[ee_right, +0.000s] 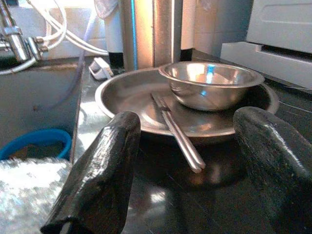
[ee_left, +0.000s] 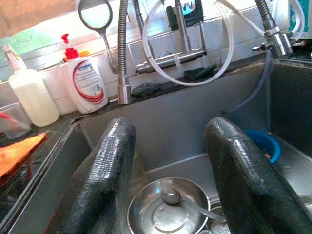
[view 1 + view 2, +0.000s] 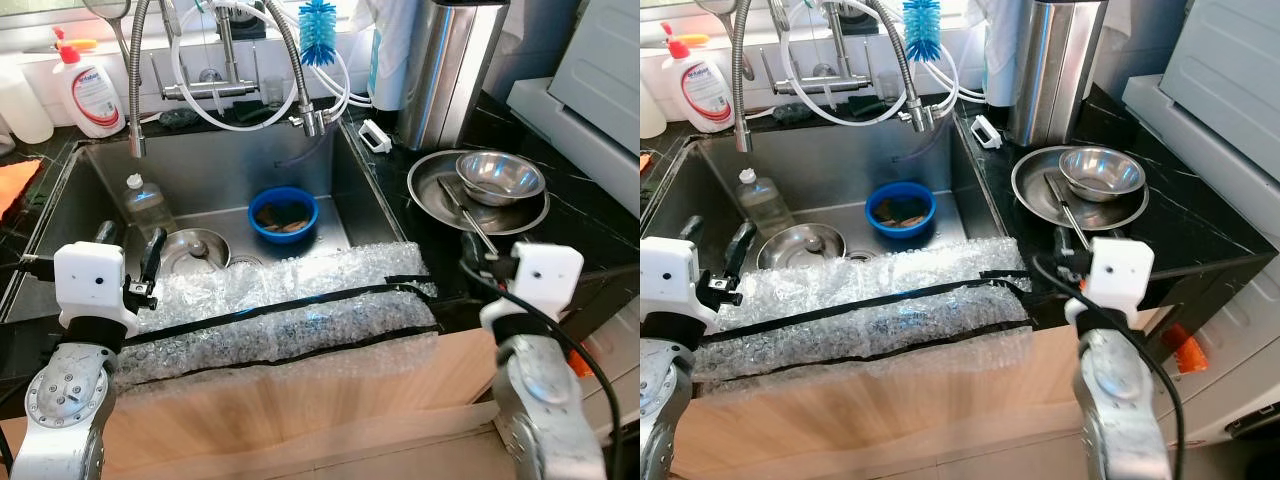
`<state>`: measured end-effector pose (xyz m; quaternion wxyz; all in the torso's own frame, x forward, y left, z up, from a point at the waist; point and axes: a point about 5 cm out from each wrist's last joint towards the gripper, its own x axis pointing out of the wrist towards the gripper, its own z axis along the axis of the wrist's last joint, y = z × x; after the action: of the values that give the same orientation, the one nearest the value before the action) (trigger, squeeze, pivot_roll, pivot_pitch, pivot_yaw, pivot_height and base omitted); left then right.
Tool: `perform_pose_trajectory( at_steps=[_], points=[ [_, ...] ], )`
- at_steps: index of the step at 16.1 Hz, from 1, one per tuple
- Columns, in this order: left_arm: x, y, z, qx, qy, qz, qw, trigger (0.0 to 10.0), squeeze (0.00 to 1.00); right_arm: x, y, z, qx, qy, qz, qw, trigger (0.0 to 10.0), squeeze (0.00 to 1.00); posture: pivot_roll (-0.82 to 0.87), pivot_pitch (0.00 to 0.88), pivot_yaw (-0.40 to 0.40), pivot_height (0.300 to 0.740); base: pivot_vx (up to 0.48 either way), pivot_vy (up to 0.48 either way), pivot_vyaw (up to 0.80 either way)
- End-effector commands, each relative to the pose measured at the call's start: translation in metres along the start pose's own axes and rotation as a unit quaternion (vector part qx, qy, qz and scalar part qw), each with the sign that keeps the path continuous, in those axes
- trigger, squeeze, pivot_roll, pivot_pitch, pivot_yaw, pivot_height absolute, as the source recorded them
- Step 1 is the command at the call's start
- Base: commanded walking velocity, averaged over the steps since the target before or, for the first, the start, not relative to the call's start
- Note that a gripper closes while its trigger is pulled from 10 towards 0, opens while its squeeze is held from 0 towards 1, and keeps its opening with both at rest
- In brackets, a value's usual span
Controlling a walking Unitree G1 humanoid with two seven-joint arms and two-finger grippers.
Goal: Kitchen organization
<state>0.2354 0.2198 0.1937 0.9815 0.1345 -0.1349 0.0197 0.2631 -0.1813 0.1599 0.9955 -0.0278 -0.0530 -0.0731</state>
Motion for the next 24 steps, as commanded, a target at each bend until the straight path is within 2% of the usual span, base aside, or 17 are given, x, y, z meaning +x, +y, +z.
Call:
perform_pose_trajectory(
  at_steps=[1,5,9,10,11,12,15,16,17,18,19,20,21,23,24],
  points=[
    [0.001,0.002,-0.001,0.006,0.003,0.0,1.0,10.0,0.0,0.002,0.001,-0.002,-0.001,0.001,-0.001,1.0,10.0,0.0,-0.1,0.046,0.02,0.74,0.0,0.0,0.0],
    [0.001,0.001,-0.002,0.012,0.005,-0.005,1.0,10.0,0.0,0.011,0.006,-0.01,0.018,0.018,-0.005,1.0,10.0,0.0,-0.09,0.045,0.027,0.74,0.0,0.0,0.0],
    [0.0,0.003,-0.002,0.02,0.004,-0.005,1.0,10.0,0.0,0.016,0.008,-0.009,0.021,0.012,-0.013,1.0,10.0,0.0,-0.09,0.046,0.029,0.74,0.0,0.0,0.0],
    [0.0,0.002,-0.004,0.022,0.005,-0.008,1.0,10.0,0.0,0.017,0.004,-0.01,0.021,0.013,-0.024,0.999,8.6,0.0,-0.08,0.048,0.029,0.74,0.0,0.0,0.0],
    [0.0,0.002,-0.004,0.022,0.005,-0.008,1.0,10.0,0.0,0.017,0.003,-0.011,0.02,0.014,-0.026,0.999,4.9,0.0,-0.08,0.048,0.029,0.74,0.0,0.0,0.0],
    [0.0,0.003,-0.004,0.023,0.005,-0.008,1.0,10.0,0.0,0.018,0.002,-0.012,0.017,0.016,-0.03,0.999,0.4,0.0,-0.08,0.049,0.029,0.74,0.0,0.0,0.0],
    [0.0,0.004,-0.005,0.025,0.006,-0.01,1.0,10.0,0.0,0.019,-0.001,-0.013,0.011,0.019,-0.04,0.999,0.3,0.0,-0.09,0.05,0.031,0.74,0.0,0.0,0.0],
    [0.0,0.003,-0.005,0.024,0.006,-0.012,1.0,10.0,0.0,0.019,-0.003,-0.014,0.009,0.022,-0.044,0.999,0.7,0.0,-0.08,0.049,0.029,0.74,0.0,0.0,0.0],
    [0.001,0.002,-0.005,0.024,0.005,-0.013,1.0,10.0,0.0,0.019,-0.004,-0.015,0.009,0.023,-0.045,0.999,1.8,0.0,-0.08,0.05,0.029,0.74,0.0,0.0,0.0],
    [0.001,0.001,-0.005,0.024,0.005,-0.014,1.0,10.0,0.0,0.019,-0.003,-0.015,0.01,0.023,-0.044,0.999,1.7,0.0,-0.08,0.05,0.029,0.74,0.0,0.0,0.0],
    [0.001,0.001,-0.005,0.024,0.004,-0.015,1.0,10.0,0.0,0.02,-0.002,-0.015,0.009,0.024,-0.04,0.999,6.9,0.0,-0.08,0.049,0.029,0.74,0.0,0.0,0.0],
    [0.001,0.001,-0.005,0.025,0.004,-0.015,1.0,10.0,0.0,0.02,-0.001,-0.016,0.009,0.027,-0.035,0.999,9.6,0.0,-0.08,0.049,0.029,0.74,0.0,0.0,0.0],
    [0.001,0.002,-0.005,0.025,0.004,-0.015,1.0,10.0,0.0,0.021,0.0,-0.016,0.009,0.029,-0.031,0.999,10.0,0.0,-0.08,0.047,0.028,0.74,0.0,0.0,0.0],
    [0.002,0.002,-0.004,0.025,0.002,-0.014,1.0,10.0,0.0,0.021,0.001,-0.017,0.01,0.03,-0.031,0.999,10.0,0.0,-0.08,0.047,0.028,0.74,0.0,0.0,0.0],
    [0.002,0.002,-0.003,0.025,0.0,-0.013,1.0,10.0,0.0,0.022,0.001,-0.016,0.013,0.027,-0.03,0.999,5.5,0.0,-0.08,0.043,0.029,0.74,0.0,0.0,0.0]
  ],
)
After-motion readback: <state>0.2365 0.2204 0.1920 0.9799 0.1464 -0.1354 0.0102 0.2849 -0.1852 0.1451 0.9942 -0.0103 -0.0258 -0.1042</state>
